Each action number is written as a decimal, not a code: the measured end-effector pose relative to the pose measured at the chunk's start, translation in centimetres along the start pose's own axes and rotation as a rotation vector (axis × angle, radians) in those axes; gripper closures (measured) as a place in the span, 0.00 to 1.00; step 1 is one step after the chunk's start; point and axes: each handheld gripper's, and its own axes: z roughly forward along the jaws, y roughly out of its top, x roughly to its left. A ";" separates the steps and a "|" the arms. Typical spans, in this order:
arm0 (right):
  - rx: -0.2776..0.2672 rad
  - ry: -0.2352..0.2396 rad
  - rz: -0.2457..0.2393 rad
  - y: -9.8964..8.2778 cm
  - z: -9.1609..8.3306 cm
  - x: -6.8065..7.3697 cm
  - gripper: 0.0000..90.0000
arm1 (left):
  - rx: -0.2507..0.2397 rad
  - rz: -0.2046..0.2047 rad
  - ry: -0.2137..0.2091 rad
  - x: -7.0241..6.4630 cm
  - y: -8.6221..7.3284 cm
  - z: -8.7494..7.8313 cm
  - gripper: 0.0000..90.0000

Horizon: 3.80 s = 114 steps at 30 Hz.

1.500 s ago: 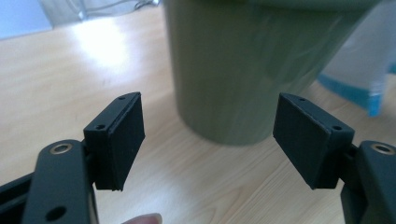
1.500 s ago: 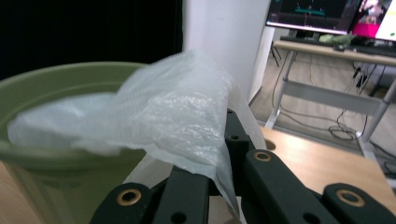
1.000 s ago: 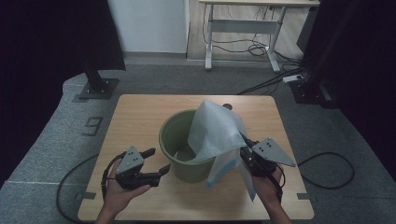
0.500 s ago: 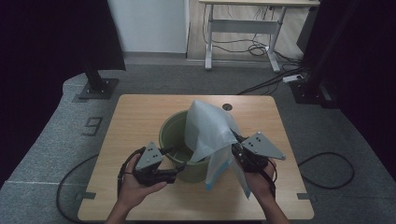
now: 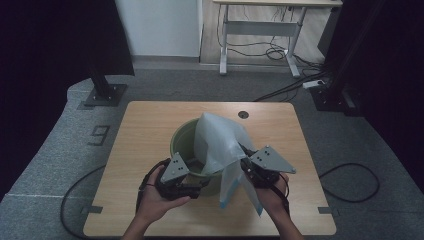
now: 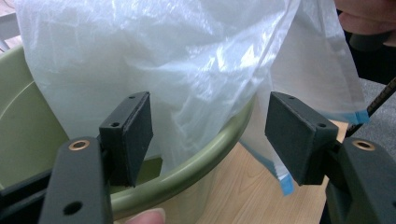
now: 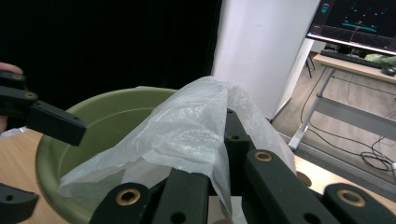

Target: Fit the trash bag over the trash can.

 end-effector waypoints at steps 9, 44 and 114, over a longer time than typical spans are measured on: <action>-0.012 0.047 -0.014 -0.5 -0.1 1.0 0.95 | 0.008 -0.004 0.007 -0.2 0.2 0.8 0.52; -0.069 0.078 0.156 -8.8 -4.0 3.4 0.43 | -0.015 -0.078 -0.062 1.5 1.3 0.6 0.99; -0.154 -0.211 0.081 -4.4 -2.8 -0.2 0.98 | -0.015 -0.087 -0.095 3.8 0.5 -1.7 0.99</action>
